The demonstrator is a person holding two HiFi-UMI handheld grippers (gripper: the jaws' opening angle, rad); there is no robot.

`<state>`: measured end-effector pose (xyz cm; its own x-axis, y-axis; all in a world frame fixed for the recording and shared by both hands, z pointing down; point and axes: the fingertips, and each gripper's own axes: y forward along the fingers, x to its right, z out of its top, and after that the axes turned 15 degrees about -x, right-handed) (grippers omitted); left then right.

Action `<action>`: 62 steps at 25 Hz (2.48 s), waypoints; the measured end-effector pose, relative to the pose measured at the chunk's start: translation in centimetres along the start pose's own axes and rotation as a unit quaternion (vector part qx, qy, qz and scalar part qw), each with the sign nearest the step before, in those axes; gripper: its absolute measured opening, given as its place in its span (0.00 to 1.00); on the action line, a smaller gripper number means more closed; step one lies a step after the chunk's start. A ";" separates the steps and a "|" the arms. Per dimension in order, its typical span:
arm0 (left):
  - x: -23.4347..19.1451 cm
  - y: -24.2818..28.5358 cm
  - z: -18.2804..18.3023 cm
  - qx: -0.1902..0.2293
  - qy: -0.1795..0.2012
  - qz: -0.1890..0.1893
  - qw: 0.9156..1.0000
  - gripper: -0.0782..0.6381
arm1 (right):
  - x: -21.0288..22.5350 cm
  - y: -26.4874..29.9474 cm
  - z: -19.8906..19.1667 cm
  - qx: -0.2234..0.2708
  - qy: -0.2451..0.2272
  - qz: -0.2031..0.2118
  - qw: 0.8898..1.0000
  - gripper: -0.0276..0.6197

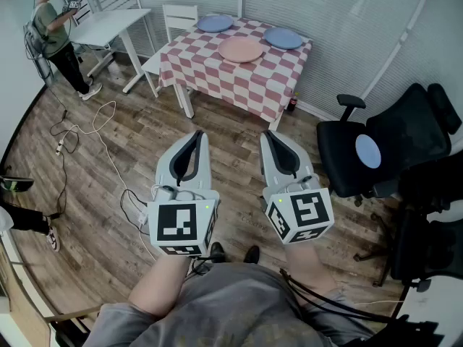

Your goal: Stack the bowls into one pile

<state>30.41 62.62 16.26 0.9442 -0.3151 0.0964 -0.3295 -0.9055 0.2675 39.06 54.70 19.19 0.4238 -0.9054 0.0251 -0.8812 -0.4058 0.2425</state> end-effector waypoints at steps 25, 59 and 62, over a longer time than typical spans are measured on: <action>7.0 3.6 -1.8 -0.037 0.001 0.001 0.999 0.11 | 6.9 -2.1 -4.0 -0.025 0.031 0.016 0.999 0.17; -14.8 25.3 2.2 -0.007 -0.022 -0.009 1.000 0.11 | 7.4 28.2 5.3 -0.025 -0.013 0.007 1.000 0.13; -15.3 26.6 1.9 -0.013 -0.026 -0.012 1.000 0.11 | 8.0 29.3 5.4 -0.027 -0.011 0.003 1.000 0.12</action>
<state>7.20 42.81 20.12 0.9508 -0.3072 0.0403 -0.3052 -0.9060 0.2934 15.50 34.88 21.31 0.4143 -0.9101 0.0055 -0.8706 -0.3944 0.2942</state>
